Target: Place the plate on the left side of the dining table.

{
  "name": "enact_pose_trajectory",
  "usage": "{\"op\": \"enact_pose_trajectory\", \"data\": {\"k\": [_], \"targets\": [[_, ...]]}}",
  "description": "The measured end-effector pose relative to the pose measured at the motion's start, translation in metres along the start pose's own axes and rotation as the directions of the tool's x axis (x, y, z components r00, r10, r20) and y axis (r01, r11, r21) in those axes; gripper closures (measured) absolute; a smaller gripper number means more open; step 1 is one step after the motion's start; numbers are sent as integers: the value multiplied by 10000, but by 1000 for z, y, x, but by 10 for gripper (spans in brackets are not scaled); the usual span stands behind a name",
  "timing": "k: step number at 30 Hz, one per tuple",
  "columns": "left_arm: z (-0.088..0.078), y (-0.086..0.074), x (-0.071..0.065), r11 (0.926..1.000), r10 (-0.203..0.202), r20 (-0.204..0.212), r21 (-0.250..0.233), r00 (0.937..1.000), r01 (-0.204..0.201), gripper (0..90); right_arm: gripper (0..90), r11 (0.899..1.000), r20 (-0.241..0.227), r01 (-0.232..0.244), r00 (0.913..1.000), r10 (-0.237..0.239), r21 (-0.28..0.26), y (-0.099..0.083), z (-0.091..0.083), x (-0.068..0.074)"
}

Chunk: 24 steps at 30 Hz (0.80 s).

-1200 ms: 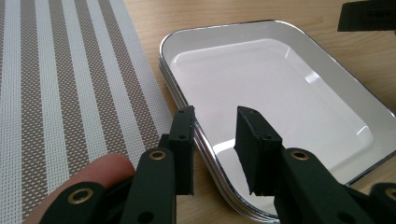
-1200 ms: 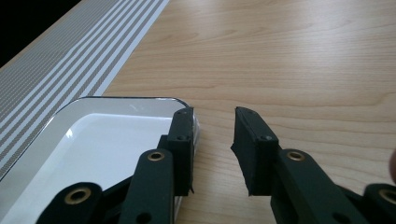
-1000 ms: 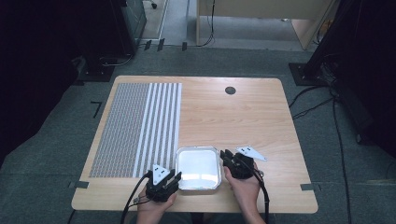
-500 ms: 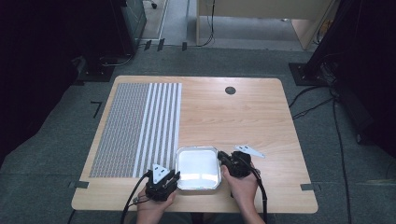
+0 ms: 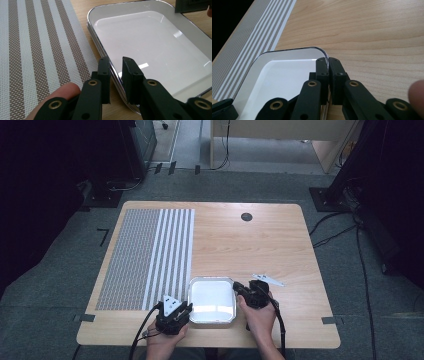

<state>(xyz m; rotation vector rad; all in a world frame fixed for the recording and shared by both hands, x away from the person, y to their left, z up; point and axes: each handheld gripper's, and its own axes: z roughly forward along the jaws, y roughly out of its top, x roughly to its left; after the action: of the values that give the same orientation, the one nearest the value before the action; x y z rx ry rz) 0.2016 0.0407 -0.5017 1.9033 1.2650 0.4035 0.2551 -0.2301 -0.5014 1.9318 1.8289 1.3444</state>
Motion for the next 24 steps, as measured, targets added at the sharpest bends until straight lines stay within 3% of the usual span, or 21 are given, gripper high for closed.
{"op": "enact_pose_trajectory", "data": {"k": [5,7,10,19,24], "targets": [[0,0,1,10000,-72,-2,-38,10000,72,788,878,9999,146,161,9998,-161,-35,-2,-1,3],[0,0,1,10000,-83,-1,-30,10000,83,789,834,9976,217,679,9975,-676,-152,-5,-2,6],[0,0,1,10000,-88,-3,-32,10000,88,790,855,9972,273,735,9970,-731,-147,-5,-2,7],[1,1,5,9998,-172,286,-28,9994,173,790,898,9981,482,333,9984,-308,-526,-5,-8,10],[-6,4,10,9970,-456,449,-602,9979,483,719,898,9977,496,196,9986,-164,-651,-4,-14,11]]}}
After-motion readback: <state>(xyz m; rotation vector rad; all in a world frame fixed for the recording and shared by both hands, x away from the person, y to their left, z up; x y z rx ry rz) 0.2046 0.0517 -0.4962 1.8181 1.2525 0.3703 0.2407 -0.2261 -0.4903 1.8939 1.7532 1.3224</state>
